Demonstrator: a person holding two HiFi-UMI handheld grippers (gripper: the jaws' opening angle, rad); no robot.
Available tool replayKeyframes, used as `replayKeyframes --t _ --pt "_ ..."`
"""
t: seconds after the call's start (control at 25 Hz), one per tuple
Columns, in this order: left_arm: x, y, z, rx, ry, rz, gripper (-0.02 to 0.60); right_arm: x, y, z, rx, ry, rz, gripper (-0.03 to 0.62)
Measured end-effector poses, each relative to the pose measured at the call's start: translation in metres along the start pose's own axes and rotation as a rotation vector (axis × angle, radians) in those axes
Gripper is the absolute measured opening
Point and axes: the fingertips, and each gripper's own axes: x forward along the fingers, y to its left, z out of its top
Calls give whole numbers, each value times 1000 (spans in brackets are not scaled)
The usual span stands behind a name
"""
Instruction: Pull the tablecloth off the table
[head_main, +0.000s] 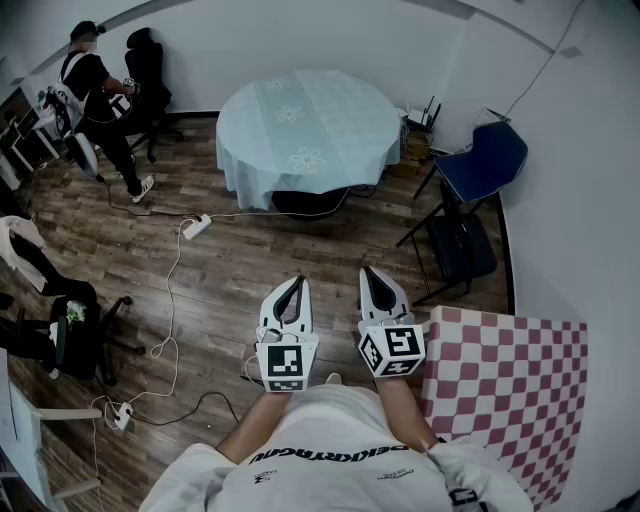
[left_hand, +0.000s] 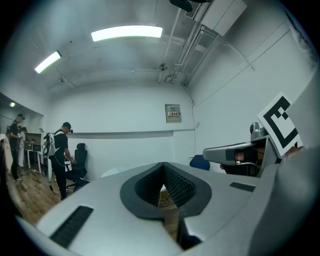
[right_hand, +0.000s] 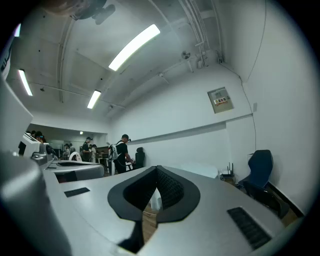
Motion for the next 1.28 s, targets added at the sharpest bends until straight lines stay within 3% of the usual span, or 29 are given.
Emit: replayKeyframes --t 0.32,0.6,0.88,1.12,1.28 --pt "26 -26 -1 2 -4 19 15 2 -39 1 35 -47 14 37" --pt "42 -43 4 -86 -42 83 15 -1 -64 -1 6 -53 37 37" --pt "52 -65 -18 -68 0 60 15 5 -84 -12 29 -32 57 37" --pt "99 -55 -24 -77 16 66 15 46 -110 -12 65 -26 65 37" --pt "156 -43 -29 -99 18 61 15 92 -136 -6 40 -6 73 37"
